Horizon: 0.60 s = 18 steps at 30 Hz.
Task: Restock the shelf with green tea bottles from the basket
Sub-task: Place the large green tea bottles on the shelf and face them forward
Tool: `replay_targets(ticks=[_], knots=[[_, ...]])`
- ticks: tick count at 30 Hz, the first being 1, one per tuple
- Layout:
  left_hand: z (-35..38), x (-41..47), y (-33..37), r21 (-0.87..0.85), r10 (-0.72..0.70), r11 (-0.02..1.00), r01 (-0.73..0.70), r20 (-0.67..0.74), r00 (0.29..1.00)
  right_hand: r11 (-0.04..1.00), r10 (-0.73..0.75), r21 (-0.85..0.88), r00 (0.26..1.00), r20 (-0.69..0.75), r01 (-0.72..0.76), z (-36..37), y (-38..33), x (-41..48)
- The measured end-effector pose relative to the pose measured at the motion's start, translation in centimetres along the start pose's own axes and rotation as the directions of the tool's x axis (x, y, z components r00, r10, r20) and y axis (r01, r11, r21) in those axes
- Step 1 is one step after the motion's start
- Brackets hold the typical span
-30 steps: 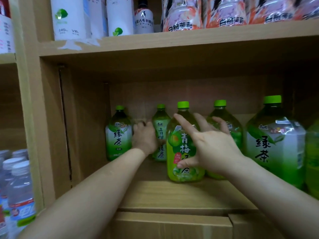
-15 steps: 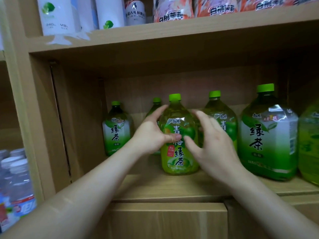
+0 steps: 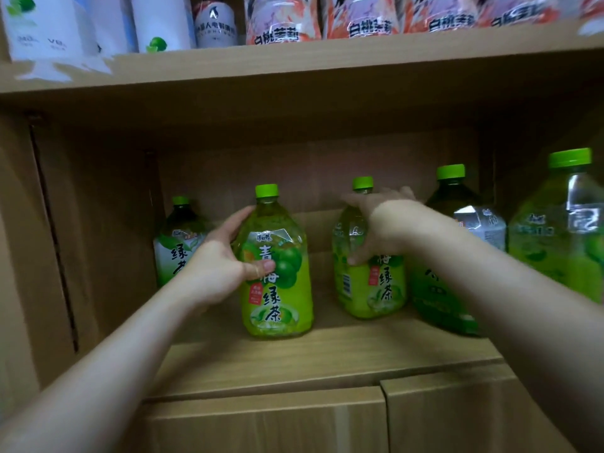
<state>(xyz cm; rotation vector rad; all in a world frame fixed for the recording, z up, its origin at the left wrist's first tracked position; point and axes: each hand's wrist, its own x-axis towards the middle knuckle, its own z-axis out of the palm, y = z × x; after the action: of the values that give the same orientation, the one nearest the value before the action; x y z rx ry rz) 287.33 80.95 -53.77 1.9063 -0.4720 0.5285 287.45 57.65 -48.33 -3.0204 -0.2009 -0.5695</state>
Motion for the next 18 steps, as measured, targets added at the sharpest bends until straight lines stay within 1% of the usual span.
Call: replay_targets(ticks=[2,3,5,9,12,14,16,18], knots=[[0.0,0.0,-0.1,-0.015,0.005,1.000,-0.005,0.012,1.000,0.996,-0.080,-0.030,0.994,0.074,0.082,-0.8,-0.1,0.4],[0.0,0.0,-0.2,-0.019,0.008,1.000,-0.008,0.019,1.000,0.994,-0.111,-0.007,0.990,0.085,0.112,-0.8,-0.2,0.6],[0.0,-0.1,-0.2,-0.027,0.009,1.000,-0.008,0.022,1.000,0.989,-0.136,0.056,0.990,0.030,0.135,-0.1,-0.7,1.3],[0.0,-0.6,-0.3,-0.050,-0.022,0.998,0.024,0.042,0.999,0.987,-0.073,0.135,0.988,-0.133,0.091,3.1,-1.8,2.7],[0.2,-1.7,-1.3,-0.001,-0.108,0.994,0.108,0.115,0.988,0.969,-0.036,0.231,0.979,-0.203,0.084,5.4,-1.7,3.4],[0.2,-2.3,-1.9,0.001,-0.202,0.979,0.203,0.116,0.973,0.925,-0.012,0.373,0.986,-0.168,0.075,6.8,-1.1,3.5],[0.3,-2.2,-2.2,-0.006,-0.255,0.966,0.257,0.128,0.959,0.867,0.008,0.497,0.993,-0.117,0.051,8.5,-1.2,3.1],[0.2,-1.8,-2.3,0.026,-0.280,0.960,0.280,0.177,0.943,0.846,0.046,0.532,0.989,-0.138,0.035,9.9,-1.8,3.2]])
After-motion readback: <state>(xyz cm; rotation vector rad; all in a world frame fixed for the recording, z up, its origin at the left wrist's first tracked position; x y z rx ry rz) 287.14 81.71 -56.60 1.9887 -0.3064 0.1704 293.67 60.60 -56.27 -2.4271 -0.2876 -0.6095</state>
